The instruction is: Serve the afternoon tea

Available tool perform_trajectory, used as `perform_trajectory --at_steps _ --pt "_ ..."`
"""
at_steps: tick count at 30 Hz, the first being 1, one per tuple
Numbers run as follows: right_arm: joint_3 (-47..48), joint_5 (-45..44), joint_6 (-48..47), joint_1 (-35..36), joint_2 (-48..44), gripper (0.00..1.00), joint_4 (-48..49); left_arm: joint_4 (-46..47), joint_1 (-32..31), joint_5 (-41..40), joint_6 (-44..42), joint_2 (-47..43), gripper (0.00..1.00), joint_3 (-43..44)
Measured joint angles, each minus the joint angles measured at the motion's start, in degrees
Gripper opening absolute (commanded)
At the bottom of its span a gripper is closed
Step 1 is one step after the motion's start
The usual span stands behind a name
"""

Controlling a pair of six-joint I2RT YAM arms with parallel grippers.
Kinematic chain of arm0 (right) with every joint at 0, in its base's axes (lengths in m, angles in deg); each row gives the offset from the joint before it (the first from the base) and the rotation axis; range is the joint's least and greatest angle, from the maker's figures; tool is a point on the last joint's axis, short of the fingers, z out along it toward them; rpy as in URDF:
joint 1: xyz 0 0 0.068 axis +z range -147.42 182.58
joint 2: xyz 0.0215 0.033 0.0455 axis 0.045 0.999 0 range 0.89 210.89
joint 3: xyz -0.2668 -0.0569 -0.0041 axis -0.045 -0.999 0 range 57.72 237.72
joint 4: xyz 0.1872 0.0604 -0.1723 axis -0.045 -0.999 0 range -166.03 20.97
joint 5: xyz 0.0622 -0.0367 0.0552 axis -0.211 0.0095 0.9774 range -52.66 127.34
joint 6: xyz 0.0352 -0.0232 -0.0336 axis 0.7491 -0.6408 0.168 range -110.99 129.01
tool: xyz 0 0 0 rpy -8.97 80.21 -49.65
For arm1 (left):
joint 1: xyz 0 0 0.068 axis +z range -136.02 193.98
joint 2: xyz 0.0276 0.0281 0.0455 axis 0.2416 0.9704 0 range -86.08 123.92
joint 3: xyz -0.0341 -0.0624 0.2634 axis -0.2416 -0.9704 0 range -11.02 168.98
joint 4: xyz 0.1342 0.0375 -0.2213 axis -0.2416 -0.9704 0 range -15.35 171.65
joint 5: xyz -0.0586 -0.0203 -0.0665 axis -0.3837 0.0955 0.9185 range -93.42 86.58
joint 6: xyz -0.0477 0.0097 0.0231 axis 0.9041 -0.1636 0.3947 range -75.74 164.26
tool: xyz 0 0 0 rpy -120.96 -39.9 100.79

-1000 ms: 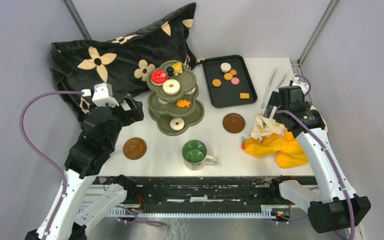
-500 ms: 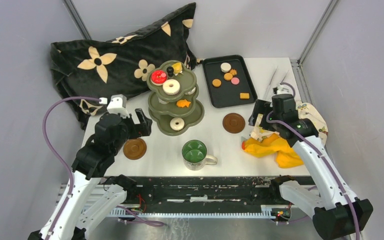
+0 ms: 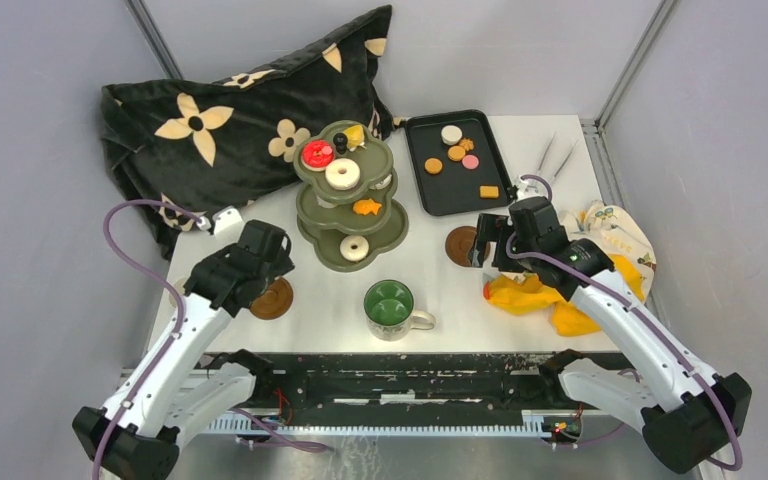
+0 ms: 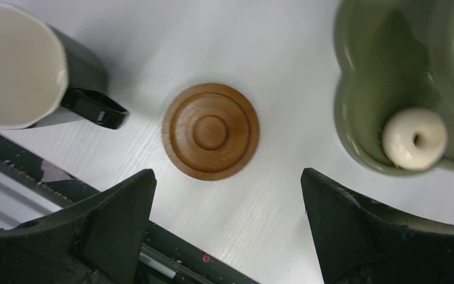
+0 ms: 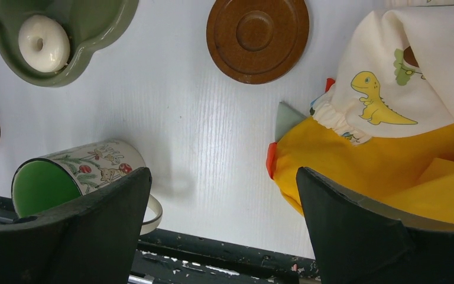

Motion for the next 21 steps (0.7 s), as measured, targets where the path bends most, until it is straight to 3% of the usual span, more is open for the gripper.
perform_trajectory --at_steps 5,12,14,18,21 --pt "0.0 -0.5 0.0 0.0 -0.6 0.99 0.2 -2.9 5.0 -5.7 5.5 3.3 1.00 -0.1" --pt "0.0 -0.7 -0.5 0.0 -0.7 0.99 0.2 -0.1 22.4 -4.3 6.6 7.1 1.00 -4.0" --pt "0.0 -0.9 -0.7 0.0 -0.7 1.00 0.2 0.3 24.7 -4.0 6.6 8.0 0.98 -4.5" --pt "0.0 -1.4 -1.2 0.0 -0.7 1.00 0.2 3.5 28.7 -2.9 6.6 9.6 0.88 -6.3" --pt "0.0 -1.4 -1.6 0.0 -0.4 1.00 0.2 5.7 31.6 -1.9 6.6 11.1 0.74 -7.6"
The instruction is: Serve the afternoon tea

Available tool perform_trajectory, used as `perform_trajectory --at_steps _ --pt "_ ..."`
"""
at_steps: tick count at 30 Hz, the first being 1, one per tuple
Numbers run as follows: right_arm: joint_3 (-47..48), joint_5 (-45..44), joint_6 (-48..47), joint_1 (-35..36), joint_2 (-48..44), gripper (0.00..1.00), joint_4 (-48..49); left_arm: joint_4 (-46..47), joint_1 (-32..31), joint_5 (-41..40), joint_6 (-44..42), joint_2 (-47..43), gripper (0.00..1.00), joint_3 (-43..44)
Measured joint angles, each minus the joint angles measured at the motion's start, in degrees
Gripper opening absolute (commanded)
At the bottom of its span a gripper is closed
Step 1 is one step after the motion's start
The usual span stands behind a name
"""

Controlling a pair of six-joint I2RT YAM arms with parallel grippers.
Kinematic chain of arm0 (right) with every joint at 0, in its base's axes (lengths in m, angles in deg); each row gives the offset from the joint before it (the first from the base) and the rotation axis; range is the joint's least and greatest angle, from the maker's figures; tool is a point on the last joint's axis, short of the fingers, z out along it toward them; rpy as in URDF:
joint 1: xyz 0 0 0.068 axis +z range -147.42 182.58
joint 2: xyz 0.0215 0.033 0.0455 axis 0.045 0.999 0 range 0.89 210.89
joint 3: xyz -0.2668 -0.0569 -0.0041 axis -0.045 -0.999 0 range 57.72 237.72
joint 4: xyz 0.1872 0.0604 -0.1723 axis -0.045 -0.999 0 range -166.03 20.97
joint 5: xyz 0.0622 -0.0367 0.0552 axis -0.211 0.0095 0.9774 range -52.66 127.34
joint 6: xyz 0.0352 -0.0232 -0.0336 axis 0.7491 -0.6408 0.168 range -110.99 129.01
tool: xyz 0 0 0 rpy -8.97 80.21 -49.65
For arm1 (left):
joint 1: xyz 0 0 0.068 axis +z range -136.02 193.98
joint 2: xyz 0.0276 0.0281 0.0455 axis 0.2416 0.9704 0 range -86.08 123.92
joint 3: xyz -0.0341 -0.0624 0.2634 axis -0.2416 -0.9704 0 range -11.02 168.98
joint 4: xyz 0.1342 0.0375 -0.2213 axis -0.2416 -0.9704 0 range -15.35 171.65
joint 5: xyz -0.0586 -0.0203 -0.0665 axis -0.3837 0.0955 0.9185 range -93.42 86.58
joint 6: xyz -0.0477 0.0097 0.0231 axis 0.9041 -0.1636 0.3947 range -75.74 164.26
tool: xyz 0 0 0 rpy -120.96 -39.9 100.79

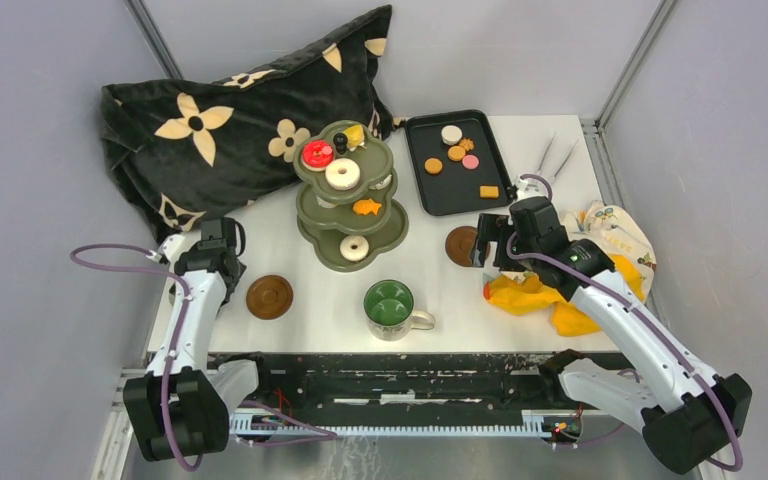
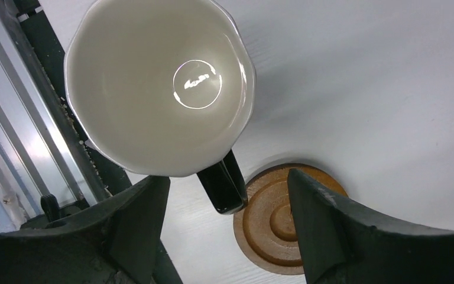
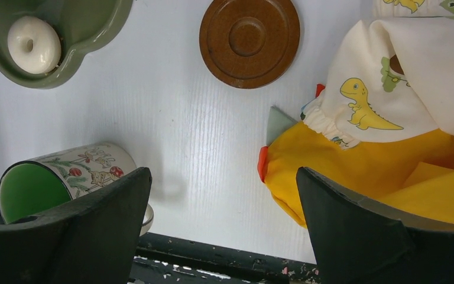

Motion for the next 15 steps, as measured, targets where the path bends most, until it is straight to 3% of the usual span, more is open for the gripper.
perform_trajectory --at_steps 7,15 --pt "0.0 0.1 -1.0 0.0 2.0 0.99 0.0 4.2 1.7 2.6 -0.1 0.9 0.44 -2.4" --pt "0.0 0.9 -1.0 0.0 4.0 1.00 1.0 5.0 1.7 5.5 -0.2 -2.1 0.21 -4.5"
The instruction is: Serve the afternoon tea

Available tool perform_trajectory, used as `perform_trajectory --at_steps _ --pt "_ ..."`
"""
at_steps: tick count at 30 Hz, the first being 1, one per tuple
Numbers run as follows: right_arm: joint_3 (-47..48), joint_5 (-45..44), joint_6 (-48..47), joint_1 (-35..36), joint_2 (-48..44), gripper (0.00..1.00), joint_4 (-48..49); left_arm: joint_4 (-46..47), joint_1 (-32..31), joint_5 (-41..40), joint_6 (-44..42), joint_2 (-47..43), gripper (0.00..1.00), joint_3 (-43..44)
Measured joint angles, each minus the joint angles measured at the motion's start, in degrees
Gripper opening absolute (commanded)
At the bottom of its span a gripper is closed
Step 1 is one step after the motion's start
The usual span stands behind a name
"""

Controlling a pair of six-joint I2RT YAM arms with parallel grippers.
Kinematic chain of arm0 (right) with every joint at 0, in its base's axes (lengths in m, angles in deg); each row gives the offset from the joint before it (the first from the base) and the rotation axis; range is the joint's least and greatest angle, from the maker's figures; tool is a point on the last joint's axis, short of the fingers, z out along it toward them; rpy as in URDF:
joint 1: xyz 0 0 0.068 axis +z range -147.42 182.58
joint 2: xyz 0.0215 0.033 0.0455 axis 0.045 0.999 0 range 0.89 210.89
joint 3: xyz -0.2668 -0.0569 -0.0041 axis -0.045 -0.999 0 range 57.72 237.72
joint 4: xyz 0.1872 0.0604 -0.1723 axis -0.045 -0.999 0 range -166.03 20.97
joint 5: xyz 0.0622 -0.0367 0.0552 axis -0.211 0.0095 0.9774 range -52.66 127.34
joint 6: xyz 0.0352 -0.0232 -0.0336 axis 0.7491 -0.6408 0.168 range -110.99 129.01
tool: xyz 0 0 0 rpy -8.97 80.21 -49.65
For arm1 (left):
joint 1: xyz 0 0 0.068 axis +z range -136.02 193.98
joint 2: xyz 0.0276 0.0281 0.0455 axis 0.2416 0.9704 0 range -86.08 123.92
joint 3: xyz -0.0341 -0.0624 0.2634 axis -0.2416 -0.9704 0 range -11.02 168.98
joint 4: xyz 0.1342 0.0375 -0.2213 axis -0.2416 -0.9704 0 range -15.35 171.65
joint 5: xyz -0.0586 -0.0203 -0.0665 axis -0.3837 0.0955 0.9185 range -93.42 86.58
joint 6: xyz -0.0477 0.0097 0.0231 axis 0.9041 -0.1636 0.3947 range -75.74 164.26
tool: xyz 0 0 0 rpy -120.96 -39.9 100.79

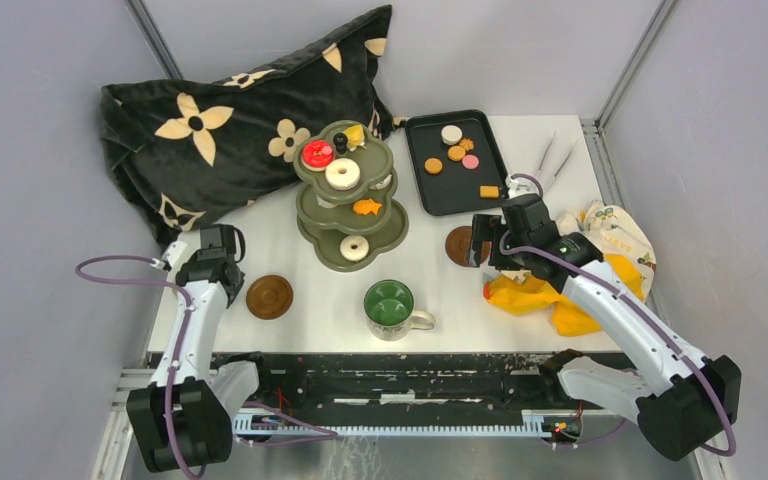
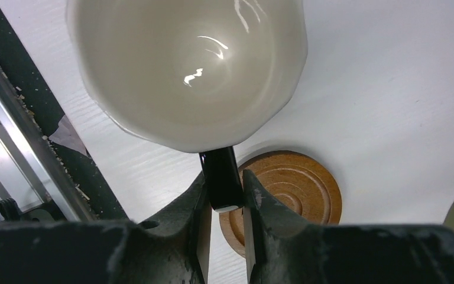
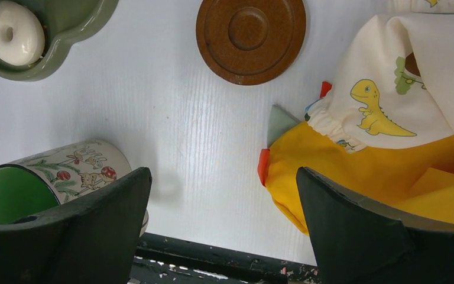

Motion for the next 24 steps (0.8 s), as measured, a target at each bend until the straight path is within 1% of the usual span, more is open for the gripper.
perform_trajectory --at_steps 4,5,11,16,20,24 --pt "0.0 0.5 0.0 0.0 0.8 1.00 0.3 0.3 0.0 1.0 -0.3 -0.9 0.09 0.0" --pt "0.0 0.5 0.0 0.0 0.9 1.00 0.4 0.3 0.0 1.2 -0.5 -0.9 0.04 0.0" --pt "0.0 0.7 0.2 0.0 1.0 0.99 0.9 0.1 0.0 3.0 -3.6 -2.3 0.03 0.4" --pt "-0.5 0.8 0.2 0.0 1.0 1.00 1.2 0.0 -0.2 6.2 -9.2 -5.4 0.03 2.8" --pt "-0.7 1.3 0.3 0.0 1.3 1.00 1.3 -0.4 -1.7 8.7 -12.6 -7.9 0.03 5.1" --pt "-0.8 1.7 0.5 0.0 1.6 0.99 1.9 -2.2 -4.2 9.6 -13.1 -10.7 0.03 5.9"
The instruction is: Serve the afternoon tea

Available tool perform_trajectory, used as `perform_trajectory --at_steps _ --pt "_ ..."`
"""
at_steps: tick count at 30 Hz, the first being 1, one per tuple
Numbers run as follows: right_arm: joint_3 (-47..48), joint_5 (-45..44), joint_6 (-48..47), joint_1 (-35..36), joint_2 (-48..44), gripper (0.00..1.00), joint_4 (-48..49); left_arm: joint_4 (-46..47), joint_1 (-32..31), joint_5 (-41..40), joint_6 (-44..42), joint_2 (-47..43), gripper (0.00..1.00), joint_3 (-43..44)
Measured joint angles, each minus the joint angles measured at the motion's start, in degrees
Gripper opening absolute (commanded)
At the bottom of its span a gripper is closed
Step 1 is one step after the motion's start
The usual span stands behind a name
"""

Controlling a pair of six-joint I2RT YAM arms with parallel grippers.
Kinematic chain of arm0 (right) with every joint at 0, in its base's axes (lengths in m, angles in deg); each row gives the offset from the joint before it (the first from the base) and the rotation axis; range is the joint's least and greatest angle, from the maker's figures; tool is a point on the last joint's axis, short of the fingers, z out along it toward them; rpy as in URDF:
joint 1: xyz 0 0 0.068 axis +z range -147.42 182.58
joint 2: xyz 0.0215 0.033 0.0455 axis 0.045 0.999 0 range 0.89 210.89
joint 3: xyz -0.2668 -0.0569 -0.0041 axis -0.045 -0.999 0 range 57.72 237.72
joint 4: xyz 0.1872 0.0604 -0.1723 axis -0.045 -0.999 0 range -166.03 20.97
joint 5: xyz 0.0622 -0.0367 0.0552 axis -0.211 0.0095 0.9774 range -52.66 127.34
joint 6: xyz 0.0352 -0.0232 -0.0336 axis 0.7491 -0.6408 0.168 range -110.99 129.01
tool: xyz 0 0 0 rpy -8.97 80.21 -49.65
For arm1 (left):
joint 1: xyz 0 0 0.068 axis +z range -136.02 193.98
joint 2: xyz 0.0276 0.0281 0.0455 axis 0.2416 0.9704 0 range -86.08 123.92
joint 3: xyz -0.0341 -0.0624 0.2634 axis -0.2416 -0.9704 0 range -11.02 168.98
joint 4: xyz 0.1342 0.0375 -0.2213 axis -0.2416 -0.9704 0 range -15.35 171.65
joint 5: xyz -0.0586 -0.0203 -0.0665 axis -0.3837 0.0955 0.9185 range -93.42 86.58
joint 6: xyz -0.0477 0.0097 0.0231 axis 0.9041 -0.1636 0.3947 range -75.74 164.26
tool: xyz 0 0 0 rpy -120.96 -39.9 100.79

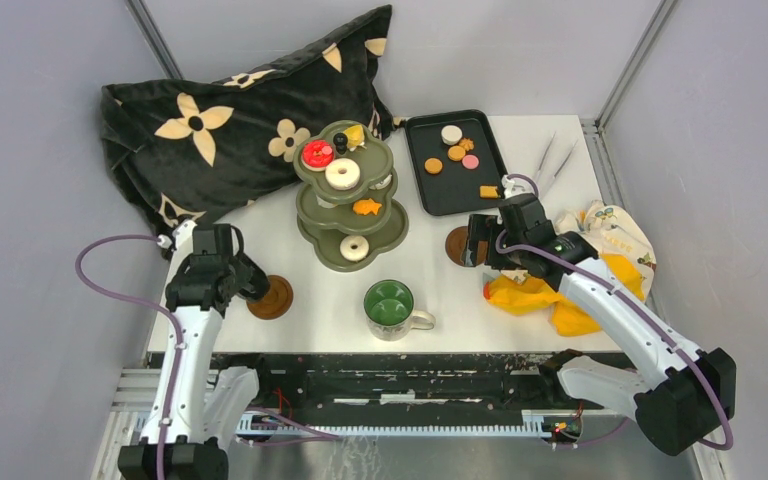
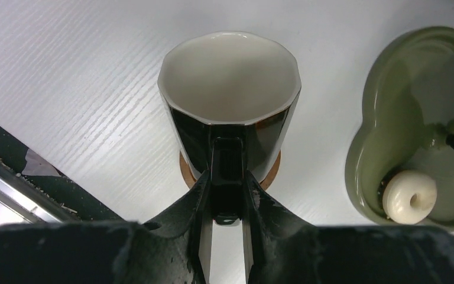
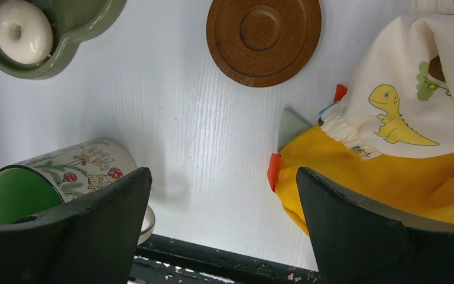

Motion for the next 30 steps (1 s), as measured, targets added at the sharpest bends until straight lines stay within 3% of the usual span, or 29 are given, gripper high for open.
perform_trajectory --at_steps 11,21,30 --pt "-0.7 1.0 0.6 0.0 0.0 0.99 1.5 -4.5 -12.7 -3.0 0.8 -2.1 0.03 0.1" --pt "-1.1 1.2 0.7 0.0 0.0 1.00 1.5 0.9 -15.5 -7.2 -0.2 -5.1 0.03 -0.5" --pt "-2.1 1.4 0.6 0.0 0.0 0.99 1.7 7.2 -19.9 -14.6 -0.8 -8.8 0.03 -9.0"
